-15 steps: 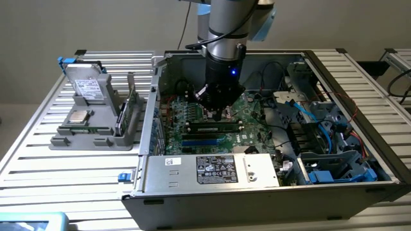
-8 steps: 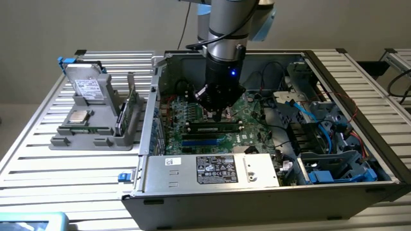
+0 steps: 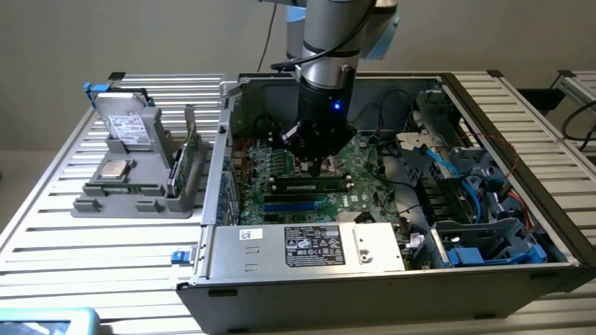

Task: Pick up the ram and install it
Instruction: 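Press down the ram until it locks into place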

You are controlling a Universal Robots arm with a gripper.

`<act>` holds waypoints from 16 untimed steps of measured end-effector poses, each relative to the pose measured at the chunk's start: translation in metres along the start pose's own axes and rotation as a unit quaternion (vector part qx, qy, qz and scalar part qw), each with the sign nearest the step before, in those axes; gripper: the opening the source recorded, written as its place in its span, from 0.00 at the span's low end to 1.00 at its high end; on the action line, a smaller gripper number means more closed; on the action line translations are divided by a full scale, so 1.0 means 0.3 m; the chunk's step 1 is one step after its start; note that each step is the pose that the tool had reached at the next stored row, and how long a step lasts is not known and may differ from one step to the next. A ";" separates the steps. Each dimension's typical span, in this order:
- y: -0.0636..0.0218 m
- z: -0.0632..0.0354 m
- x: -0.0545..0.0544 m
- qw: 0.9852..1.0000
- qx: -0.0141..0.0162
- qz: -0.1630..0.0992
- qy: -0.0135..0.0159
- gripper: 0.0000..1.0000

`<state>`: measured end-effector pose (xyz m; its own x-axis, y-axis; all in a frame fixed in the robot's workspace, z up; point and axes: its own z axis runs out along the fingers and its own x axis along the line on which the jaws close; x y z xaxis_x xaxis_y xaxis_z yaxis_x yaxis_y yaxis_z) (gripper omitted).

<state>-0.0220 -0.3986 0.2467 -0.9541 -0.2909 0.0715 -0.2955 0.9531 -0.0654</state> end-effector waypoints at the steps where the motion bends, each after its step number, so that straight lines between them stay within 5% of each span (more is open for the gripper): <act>1: 0.000 0.000 0.000 1.000 0.000 0.004 0.000 0.11; 11: 0.000 0.000 0.000 0.999 -0.003 0.046 -0.002 0.11; 16: 0.000 0.000 0.000 0.998 -0.003 0.060 -0.007 0.11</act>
<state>-0.0219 -0.3986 0.2467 -0.9833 -0.1752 0.0489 -0.1783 0.9817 -0.0674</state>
